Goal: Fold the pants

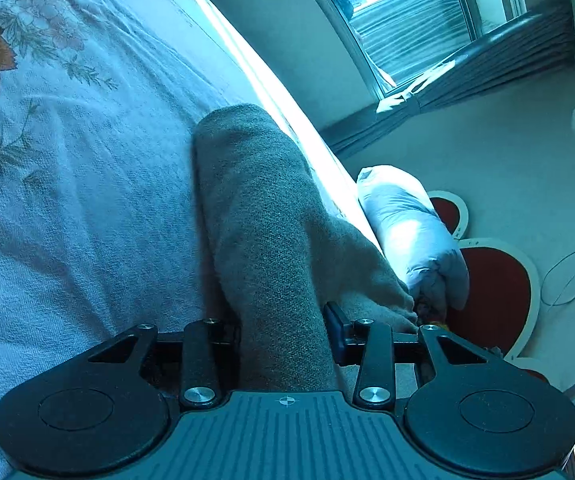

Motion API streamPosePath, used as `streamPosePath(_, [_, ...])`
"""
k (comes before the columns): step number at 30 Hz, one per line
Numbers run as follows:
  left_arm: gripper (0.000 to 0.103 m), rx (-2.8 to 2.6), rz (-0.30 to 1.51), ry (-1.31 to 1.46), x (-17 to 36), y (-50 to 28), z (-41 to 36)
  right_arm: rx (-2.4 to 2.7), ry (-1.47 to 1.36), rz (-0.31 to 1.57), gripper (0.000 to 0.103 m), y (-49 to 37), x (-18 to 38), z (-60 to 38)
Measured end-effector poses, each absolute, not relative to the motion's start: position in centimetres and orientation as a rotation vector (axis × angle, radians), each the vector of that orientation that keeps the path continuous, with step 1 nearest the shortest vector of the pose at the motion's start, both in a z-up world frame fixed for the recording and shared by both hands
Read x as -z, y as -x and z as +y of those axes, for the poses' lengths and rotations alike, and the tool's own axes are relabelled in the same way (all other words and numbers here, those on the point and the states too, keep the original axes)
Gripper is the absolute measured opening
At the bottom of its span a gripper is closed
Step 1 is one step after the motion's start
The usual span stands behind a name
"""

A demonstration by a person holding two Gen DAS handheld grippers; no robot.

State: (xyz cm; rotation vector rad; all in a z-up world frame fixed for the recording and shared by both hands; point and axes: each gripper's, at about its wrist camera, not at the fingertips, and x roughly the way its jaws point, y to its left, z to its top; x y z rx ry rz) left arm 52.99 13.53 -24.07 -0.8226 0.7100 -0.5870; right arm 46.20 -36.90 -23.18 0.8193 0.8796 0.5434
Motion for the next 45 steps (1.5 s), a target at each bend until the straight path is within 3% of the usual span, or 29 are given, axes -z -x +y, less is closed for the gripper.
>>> streamPosePath(3, [0.045, 0.557, 0.705, 0.784, 22.7, -51.9, 14.1, -0.522, -0.748, 0.886, 0.065, -46.2, 21.1, -37.1])
streamPosePath(4, [0.051, 0.542, 0.695, 0.754, 21.9, -51.5, 14.4, -0.495, -0.7, 0.859, 0.068, -45.7, 20.0, -37.5])
streamPosePath(7, [0.058, 0.47, 0.638, 0.622, 19.2, -50.2, 14.9, -0.394, -0.655, 0.7, 0.068, -44.5, 16.7, -39.1])
streamPosePath(11, [0.081, 0.286, 0.503, 0.528, 15.0, -50.7, 15.3, -0.407, -0.56, 0.574, 0.068, -44.9, 13.2, -37.3])
streamPosePath(15, [0.081, 0.223, 0.521, 0.479, 14.1, -54.3, 14.5, -0.45, -0.544, 0.603, 0.058, -47.9, 12.9, -34.0])
streamPosePath(18, [0.081, 0.18, 0.637, 0.365, 15.7, -57.4, 12.6, -0.514, -0.6, 0.688, 0.057, -50.5, 14.8, -32.5])
streamPosePath(21, [0.085, 0.149, 0.751, 0.314, 18.5, -59.0, 12.0, -0.424, -0.509, 0.765, 0.045, -51.9, 17.9, -31.7])
streamPosePath(25, [0.089, 0.144, 0.711, 0.287, 18.7, -58.4, 11.7, -0.422, -0.576, 0.75, 0.046, -51.2, 17.7, -32.7])
streamPosePath(30, [0.089, 0.122, 0.654, 0.293, 16.6, -54.8, 12.5, -0.394, -0.465, 0.659, 0.06, -48.2, 14.5, -32.2])
streamPosePath(35, [0.089, 0.059, 0.616, 0.299, 16.2, -48.6, 14.0, -0.339, -0.15, 0.579, 0.065, -42.0, 13.4, -30.0])
streamPosePath(39, [0.089, 0.022, 0.636, 0.266, 17.8, -44.9, 13.5, -0.217, 0.003, 0.692, 0.077, -41.3, 16.2, -28.8])
streamPosePath(41, [0.093, -0.002, 0.678, 0.203, 18.9, -45.2, 12.7, -0.232, -0.073, 0.789, 0.081, -42.4, 18.2, -29.2])
streamPosePath(42, [0.094, -0.016, 0.683, 0.2, 19.0, -45.4, 12.6, -0.214, -0.117, 0.801, 0.089, -42.8, 18.7, -29.6])
streamPosePath(45, [0.096, -0.031, 0.704, 0.215, 18.1, -45.5, 12.9, -0.202, -0.177, 0.811, 0.09, -42.5, 18.1, -30.2])
